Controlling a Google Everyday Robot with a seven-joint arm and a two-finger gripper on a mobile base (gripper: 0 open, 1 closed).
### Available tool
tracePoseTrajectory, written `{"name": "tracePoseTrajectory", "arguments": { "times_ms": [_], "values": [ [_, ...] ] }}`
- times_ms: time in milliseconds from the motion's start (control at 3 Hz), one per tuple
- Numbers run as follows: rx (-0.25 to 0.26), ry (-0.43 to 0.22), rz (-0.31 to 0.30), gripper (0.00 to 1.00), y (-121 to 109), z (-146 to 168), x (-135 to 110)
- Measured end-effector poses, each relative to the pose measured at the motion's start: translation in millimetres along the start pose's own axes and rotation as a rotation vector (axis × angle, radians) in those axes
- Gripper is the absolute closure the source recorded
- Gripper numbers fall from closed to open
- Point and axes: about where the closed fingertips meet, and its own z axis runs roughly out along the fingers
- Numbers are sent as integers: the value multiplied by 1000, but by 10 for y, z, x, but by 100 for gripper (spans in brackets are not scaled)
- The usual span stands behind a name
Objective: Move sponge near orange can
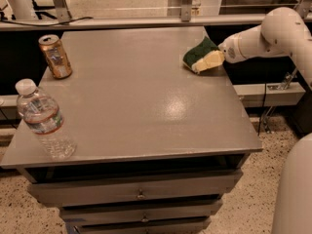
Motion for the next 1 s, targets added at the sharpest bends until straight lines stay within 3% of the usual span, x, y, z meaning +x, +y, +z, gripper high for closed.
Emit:
{"name": "tracePoseTrajectory", "arguments": {
  "times_ms": [1000],
  "values": [
    [-1, 0, 0, 87, -2, -47, -64]
  ]
}}
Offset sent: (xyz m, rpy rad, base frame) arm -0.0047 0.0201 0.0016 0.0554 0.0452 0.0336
